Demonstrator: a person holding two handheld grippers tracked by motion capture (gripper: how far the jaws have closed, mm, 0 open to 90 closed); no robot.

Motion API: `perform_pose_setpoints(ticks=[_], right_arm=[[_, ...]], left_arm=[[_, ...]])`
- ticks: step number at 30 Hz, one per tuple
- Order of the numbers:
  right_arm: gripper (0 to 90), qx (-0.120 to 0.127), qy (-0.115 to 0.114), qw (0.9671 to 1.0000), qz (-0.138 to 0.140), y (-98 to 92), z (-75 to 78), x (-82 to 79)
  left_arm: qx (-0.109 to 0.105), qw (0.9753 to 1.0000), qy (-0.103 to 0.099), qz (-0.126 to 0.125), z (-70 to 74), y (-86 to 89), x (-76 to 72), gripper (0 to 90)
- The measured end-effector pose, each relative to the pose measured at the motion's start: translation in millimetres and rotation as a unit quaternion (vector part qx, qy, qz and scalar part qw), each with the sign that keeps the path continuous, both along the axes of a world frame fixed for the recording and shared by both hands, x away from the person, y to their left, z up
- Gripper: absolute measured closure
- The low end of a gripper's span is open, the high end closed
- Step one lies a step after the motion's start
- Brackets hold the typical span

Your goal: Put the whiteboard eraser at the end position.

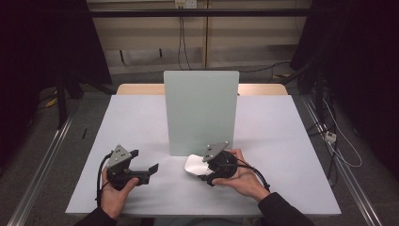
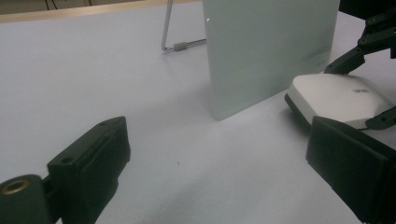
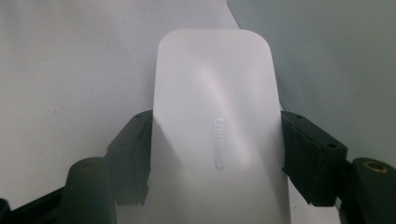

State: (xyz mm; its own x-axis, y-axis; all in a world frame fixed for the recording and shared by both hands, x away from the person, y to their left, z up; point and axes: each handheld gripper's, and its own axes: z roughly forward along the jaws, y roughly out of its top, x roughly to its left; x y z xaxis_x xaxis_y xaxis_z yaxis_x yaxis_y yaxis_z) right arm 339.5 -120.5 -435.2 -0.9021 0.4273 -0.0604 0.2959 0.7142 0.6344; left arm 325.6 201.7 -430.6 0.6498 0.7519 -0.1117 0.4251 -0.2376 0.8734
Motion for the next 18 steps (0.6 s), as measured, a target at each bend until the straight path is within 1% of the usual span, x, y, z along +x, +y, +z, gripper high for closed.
perform_pose_setpoints(ticks=[2,6,9,18], right_arm=[[31.3,-0.001,0.002,1.0000,0.002,1.4,-1.4,0.3],[31.2,0.001,0.008,1.0000,-0.002,1.8,-3.1,1.1],[31.1,0.000,0.010,0.9999,0.002,3.3,-5.6,1.9],[31.0,0.009,0.018,0.9998,-0.006,2.4,-7.2,2.6]], left_arm=[[0.000,1.0000,0.001,0.000,-0.2,0.0,0.2,6.1],[0.000,1.0000,0.000,0.000,-0.1,0.0,0.0,6.1],[0.000,1.0000,0.002,0.000,-0.3,-0.2,0.1,6.1],[-0.002,1.0000,0.001,0.002,-0.3,1.0,-0.6,6.0]])
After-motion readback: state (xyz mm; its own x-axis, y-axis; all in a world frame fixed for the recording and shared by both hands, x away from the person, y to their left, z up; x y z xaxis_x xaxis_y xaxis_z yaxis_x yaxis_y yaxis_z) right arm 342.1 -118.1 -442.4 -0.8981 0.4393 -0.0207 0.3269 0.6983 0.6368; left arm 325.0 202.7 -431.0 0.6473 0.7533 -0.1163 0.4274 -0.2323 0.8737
